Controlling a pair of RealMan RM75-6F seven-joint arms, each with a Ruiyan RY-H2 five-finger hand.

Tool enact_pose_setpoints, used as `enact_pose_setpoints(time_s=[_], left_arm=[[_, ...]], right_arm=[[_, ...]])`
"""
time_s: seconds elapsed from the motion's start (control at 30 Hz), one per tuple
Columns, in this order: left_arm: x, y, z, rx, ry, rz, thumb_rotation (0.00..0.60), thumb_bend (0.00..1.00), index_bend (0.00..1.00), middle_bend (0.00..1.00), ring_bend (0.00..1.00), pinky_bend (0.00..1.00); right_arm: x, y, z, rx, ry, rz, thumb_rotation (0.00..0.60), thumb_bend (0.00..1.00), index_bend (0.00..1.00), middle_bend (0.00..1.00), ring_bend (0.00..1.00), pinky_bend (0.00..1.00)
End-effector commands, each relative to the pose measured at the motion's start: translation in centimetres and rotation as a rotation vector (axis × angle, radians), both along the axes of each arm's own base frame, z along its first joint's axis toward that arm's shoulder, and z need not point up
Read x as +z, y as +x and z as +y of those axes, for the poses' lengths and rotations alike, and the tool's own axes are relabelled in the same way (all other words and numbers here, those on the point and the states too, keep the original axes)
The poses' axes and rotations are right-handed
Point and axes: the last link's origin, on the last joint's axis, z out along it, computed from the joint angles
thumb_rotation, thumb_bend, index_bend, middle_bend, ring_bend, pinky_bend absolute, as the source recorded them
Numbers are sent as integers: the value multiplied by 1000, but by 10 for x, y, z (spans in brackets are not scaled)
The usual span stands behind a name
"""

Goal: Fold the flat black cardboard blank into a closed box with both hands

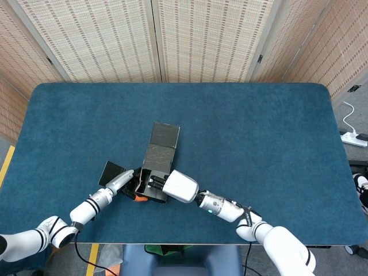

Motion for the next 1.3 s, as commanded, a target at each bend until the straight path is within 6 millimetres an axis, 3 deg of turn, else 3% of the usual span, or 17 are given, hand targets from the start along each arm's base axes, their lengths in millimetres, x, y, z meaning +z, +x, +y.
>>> enact_pose_setpoints(time_s=[0.03,0.4,0.97,1.17,1.3], left_arm=[[0,0,0,-3,1,5,600,184,163,195,588,722],[0,0,-3,-15,2,18,600,183,132,178,585,719],[1,-1,-8,-56,9,41,600,186,30,119,565,703],[-1,-1,-7,-50,18,40,600,184,87,148,565,704],[-2,-2,-6,-42,29,43,600,183,199,220,566,704]], right_arm=[[0,1,-2,-1,5,11,600,107,348,369,765,1000],[5,4,-7,25,-7,44,600,153,420,420,776,1000],[4,3,-3,34,-2,49,600,153,422,423,776,1000],[4,3,-4,32,-3,57,600,153,422,423,776,1000],[5,4,-4,32,-5,52,600,154,422,422,776,1000]])
